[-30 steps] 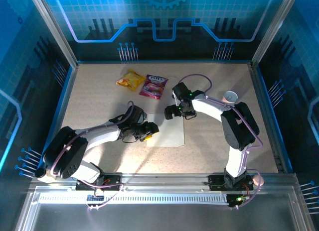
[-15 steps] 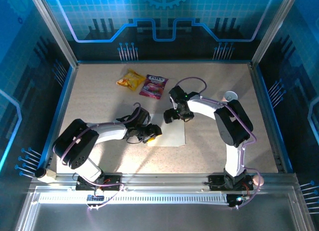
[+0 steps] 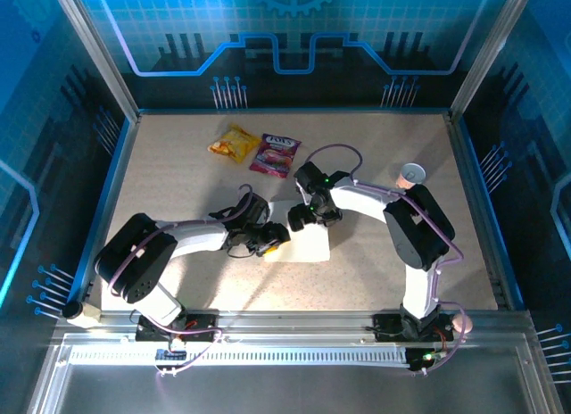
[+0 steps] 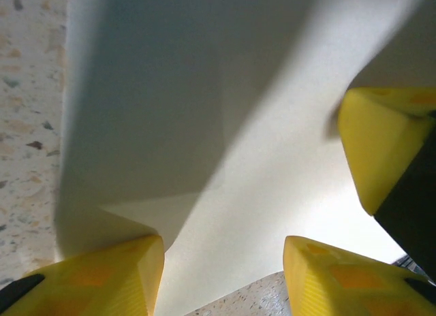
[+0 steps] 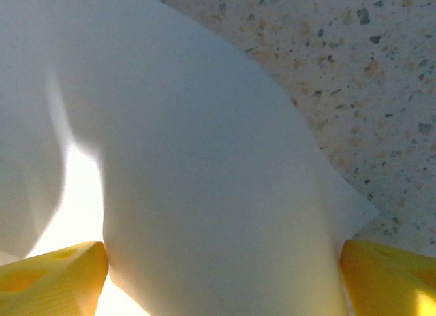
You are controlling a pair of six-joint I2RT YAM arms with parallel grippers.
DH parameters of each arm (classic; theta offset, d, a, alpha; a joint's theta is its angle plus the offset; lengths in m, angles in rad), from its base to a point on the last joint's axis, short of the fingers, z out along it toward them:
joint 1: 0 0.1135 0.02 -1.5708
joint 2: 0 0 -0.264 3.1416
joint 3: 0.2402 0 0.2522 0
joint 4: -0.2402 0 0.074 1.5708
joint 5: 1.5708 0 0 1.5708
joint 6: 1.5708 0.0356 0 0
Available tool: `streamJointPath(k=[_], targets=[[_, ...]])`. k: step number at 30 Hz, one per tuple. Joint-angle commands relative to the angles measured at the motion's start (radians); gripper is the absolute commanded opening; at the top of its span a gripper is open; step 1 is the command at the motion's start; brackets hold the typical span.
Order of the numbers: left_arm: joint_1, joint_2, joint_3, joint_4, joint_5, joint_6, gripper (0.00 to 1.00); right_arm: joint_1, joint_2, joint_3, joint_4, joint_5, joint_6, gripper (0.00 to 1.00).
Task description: Fold a paper plane with a square sheet of paper (fold left side to right side)
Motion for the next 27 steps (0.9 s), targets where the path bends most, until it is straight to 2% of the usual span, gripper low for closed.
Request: streamJointPath(k=[1, 5, 9, 13, 17, 21, 24, 27], targets=[[-0.011, 0.003, -0.018, -0.013, -0.027, -0.008, 0.52, 0.005, -0.033, -0.02, -0.035, -0.021, 0.011, 0.84], [-0.01, -0.017, -0.017, -0.01, -0.026, -0.004, 0.53, 0.003, -0.038, -0.02, -0.035, -0.042, 0.006, 0.69], [-0.005, -0.088, -0.013, -0.047, -0.053, 0.027, 0.58, -0.004, -0.069, -0.035, -0.026, -0.077, 0.005, 0.45], [0.025, -0.194, -0.015, -0.106, -0.072, 0.077, 0.65, -0.018, -0.135, -0.084, 0.019, -0.162, -0.004, 0.33], [0.12, -0.311, -0.068, -0.071, 0.012, 0.115, 0.7, -0.045, -0.235, -0.148, 0.067, -0.282, -0.012, 0.27], [0.237, -0.429, -0.133, 0.03, 0.186, 0.186, 0.75, -0.098, -0.387, -0.234, 0.114, -0.42, -0.001, 0.25], [0.279, -0.507, -0.165, 0.107, 0.288, 0.218, 0.81, -0.142, -0.505, -0.286, 0.134, -0.51, 0.021, 0.25], [0.28, -0.565, -0.18, 0.157, 0.335, 0.237, 0.87, -0.171, -0.617, -0.314, 0.141, -0.593, 0.043, 0.24]])
